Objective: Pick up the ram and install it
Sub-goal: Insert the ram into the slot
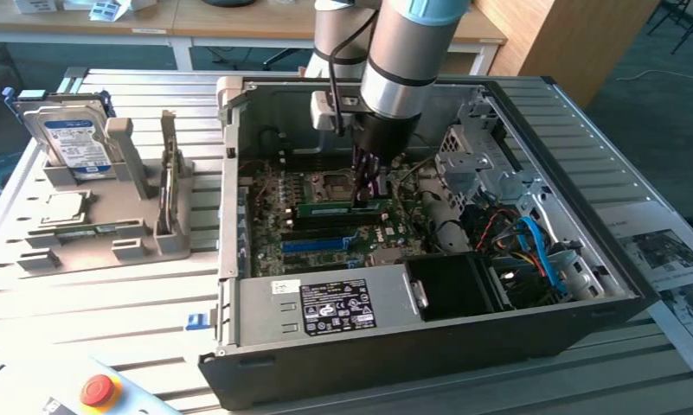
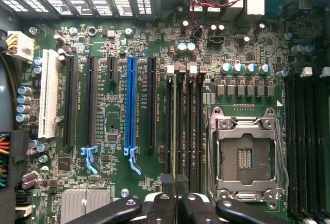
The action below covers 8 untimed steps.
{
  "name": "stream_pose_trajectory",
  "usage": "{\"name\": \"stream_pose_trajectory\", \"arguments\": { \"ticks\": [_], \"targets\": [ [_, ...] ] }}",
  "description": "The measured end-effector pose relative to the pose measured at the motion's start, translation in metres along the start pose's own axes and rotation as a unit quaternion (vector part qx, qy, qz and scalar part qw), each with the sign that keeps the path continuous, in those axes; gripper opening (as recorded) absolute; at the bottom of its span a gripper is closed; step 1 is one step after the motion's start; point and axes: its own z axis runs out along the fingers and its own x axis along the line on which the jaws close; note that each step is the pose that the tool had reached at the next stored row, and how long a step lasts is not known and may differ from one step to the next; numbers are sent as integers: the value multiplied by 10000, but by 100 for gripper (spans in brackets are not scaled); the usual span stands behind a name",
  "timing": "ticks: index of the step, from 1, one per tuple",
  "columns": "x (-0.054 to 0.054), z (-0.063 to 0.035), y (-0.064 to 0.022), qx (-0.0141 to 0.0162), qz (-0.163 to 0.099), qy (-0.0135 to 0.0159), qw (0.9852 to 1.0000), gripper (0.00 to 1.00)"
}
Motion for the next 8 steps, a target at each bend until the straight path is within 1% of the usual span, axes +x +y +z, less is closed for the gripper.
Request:
{"name": "stream_pose_trajectory", "arguments": {
  "ticks": [4,8],
  "targets": [
    [0,3,23,6,0,-1,10000,12],
    [0,3,27,6,-1,-1,10000,12]
  ]
}}
